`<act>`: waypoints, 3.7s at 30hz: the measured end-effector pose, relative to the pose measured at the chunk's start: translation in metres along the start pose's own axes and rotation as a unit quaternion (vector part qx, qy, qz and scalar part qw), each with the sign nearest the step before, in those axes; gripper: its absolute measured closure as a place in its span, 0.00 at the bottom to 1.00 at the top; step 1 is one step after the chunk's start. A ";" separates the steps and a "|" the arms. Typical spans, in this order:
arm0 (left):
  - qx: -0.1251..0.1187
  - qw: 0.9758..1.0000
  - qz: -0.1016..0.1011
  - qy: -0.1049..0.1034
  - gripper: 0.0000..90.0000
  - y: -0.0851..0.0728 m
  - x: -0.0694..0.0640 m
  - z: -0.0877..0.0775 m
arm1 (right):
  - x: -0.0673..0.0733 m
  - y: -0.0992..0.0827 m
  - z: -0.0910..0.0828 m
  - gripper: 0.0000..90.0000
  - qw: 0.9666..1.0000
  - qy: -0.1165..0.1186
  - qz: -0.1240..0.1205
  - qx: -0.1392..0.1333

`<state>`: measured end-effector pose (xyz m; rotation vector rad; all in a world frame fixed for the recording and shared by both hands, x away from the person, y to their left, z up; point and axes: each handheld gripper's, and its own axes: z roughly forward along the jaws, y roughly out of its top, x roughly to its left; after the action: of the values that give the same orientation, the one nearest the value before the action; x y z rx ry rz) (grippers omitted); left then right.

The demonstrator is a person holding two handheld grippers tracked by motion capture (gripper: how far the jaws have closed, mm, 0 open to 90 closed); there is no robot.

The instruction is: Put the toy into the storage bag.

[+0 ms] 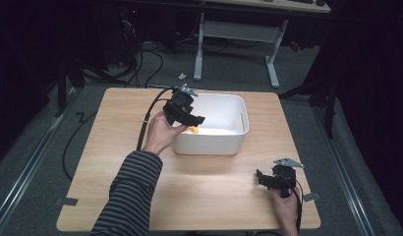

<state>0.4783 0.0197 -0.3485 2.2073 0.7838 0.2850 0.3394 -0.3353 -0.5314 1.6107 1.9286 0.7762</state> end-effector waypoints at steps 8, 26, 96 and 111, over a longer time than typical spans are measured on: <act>-0.012 1.000 -0.002 0.003 0.43 -0.011 0.000 -0.016 | 0.000 0.000 0.000 0.15 1.000 0.000 0.000 0.000; -0.053 0.998 -0.030 0.021 0.45 -0.044 0.004 -0.049 | 0.000 0.000 -0.001 0.15 1.000 0.000 0.001 0.002; -0.019 0.984 -0.141 0.111 0.38 -0.239 0.002 -0.018 | 0.001 -0.001 -0.001 0.15 1.000 -0.001 0.003 0.001; -0.019 0.981 -0.121 0.152 0.34 -0.260 -0.005 -0.002 | 0.001 -0.001 -0.001 0.15 1.000 -0.002 0.003 0.001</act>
<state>0.3580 0.1532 -0.5362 2.0321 1.1912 0.5177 0.3383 -0.3343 -0.5313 1.6183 1.9238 0.7736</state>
